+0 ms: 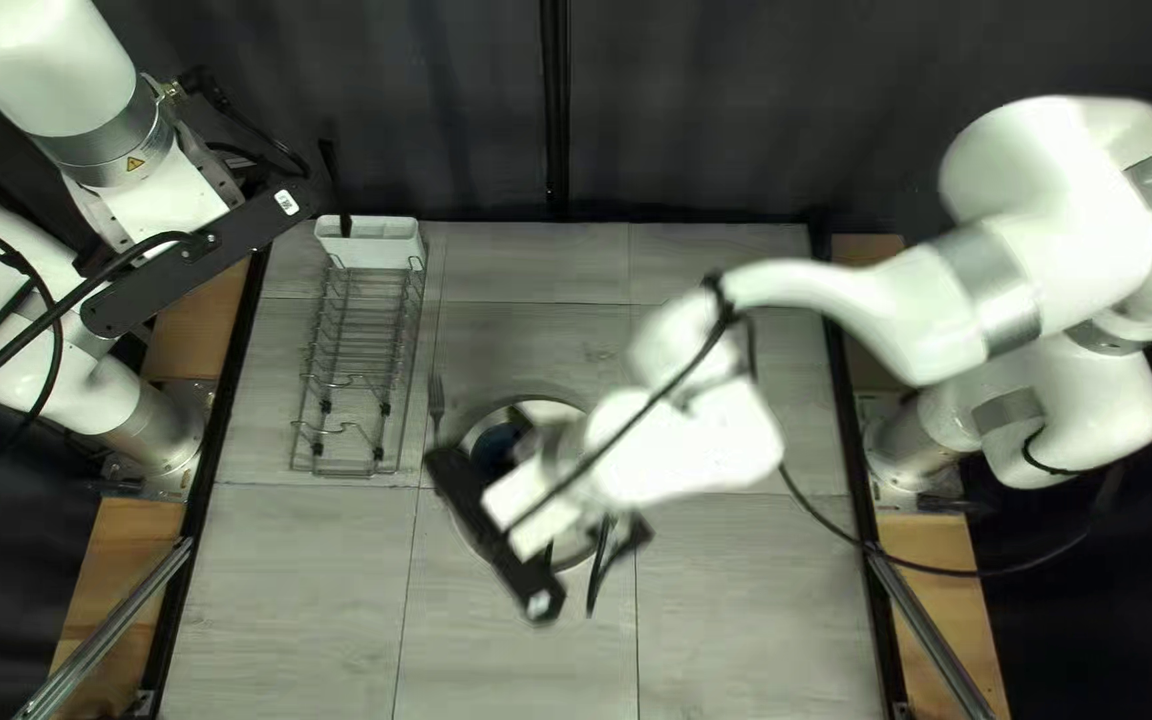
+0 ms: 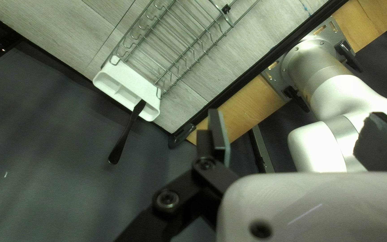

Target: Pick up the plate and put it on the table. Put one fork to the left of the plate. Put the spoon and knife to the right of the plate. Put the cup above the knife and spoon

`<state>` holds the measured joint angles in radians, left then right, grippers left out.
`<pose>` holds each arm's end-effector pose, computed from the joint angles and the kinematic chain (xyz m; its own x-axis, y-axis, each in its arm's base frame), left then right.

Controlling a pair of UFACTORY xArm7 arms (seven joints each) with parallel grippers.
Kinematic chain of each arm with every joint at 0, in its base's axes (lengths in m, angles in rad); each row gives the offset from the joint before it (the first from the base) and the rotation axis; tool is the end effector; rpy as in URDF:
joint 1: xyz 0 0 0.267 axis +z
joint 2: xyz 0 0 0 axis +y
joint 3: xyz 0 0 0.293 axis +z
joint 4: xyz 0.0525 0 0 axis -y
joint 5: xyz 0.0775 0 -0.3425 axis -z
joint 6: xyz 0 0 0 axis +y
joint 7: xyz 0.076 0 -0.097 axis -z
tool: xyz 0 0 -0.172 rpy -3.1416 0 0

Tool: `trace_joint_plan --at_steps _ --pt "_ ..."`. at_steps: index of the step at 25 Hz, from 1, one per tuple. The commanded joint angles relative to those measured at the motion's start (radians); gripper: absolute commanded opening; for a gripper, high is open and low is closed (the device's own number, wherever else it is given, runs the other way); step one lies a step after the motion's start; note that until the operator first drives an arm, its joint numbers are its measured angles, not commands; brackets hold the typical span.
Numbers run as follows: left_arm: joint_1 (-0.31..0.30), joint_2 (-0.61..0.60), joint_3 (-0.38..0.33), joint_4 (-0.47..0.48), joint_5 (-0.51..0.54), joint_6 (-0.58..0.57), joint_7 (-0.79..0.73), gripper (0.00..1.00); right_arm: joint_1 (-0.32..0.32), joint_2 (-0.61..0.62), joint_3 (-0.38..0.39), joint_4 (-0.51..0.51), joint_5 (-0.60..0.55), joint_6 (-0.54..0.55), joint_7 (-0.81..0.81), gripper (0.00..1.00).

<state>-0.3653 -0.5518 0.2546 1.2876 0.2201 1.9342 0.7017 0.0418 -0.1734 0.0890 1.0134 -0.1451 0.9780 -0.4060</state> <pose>0.2611 0.0450 0.4280 0.6973 -0.7037 -0.1362 -0.7094 -0.7047 0.0095 0.4779 0.0358 0.2626 0.8078 0.5761 0.1248 0.5446 -0.8104 0.2160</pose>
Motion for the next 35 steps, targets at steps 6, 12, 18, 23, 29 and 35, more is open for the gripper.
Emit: trace_joint_plan --at_steps 6,12,18,23,29,35 --pt "0.0 0.0 0.0 0.0 0.0 0.0 0.0 1.0 -0.022 -0.16 -0.086 -0.091 0.065 0.043 -0.132 1.0" --pt "0.054 0.045 0.082 0.039 -0.06 0.037 -0.061 1.0 -0.05 -0.323 -0.106 -0.111 0.071 0.186 -0.113 1.0" --pt "0.106 0.13 0.137 0.112 -0.034 0.103 -0.114 1.0 -0.053 -0.336 -0.097 -0.114 0.068 0.189 -0.093 1.0" --pt "0.106 0.13 0.137 0.112 -0.034 0.103 -0.114 1.0 -0.053 -0.336 -0.097 -0.114 0.068 0.189 -0.093 1.0" --pt "0.154 0.051 0.216 0.005 0.069 -0.002 -0.04 1.0 -0.053 -0.336 -0.097 -0.114 0.068 0.189 -0.093 1.0" --pt "0.194 0.105 0.428 -0.021 0.116 -0.221 0.081 1.0 -0.053 -0.336 -0.097 -0.114 0.068 0.189 -0.093 1.0"
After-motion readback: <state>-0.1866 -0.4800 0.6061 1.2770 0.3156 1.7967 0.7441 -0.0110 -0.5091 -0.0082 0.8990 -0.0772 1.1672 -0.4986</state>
